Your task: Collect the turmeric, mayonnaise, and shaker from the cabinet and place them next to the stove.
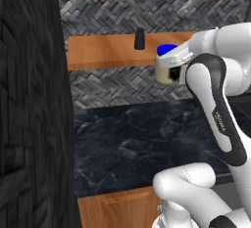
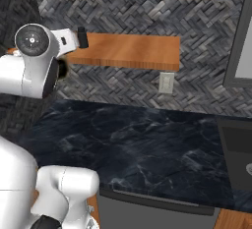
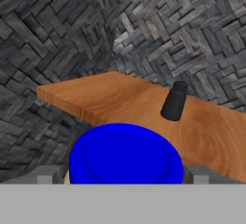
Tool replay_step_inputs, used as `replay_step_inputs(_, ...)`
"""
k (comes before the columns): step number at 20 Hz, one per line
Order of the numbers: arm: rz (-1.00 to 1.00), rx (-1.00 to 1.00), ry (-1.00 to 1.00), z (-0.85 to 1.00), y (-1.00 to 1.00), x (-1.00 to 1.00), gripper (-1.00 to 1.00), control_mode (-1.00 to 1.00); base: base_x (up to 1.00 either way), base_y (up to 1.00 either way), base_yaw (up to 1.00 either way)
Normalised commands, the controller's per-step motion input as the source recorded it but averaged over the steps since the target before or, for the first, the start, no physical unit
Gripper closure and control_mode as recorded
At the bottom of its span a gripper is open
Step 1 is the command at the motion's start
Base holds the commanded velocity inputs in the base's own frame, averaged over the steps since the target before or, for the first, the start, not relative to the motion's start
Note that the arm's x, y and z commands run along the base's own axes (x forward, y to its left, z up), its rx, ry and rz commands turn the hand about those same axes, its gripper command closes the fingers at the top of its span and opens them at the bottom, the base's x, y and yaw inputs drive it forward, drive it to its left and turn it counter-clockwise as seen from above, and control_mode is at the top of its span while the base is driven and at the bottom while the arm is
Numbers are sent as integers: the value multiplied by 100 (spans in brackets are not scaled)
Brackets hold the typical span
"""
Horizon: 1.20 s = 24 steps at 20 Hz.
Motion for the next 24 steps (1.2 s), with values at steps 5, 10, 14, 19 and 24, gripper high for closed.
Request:
replay_step_inputs(5, 10, 0, 0, -20, -55, -74, 100, -100, 0, 0, 0)
replay_step_inputs(10, 7, 0, 0, -32, -38, -69, 100, -100, 0, 0, 0)
replay_step_inputs(14, 5, -6, 1, -54, -8, -59, 100, -100, 0, 0, 0)
replay_step_inputs(19, 8, -11, 1, -62, 2, -47, 100, -100, 0, 0, 0)
replay_step_inputs(24, 2, -3, 0, -30, 3, -29, 100, 100, -10, -1, 0)
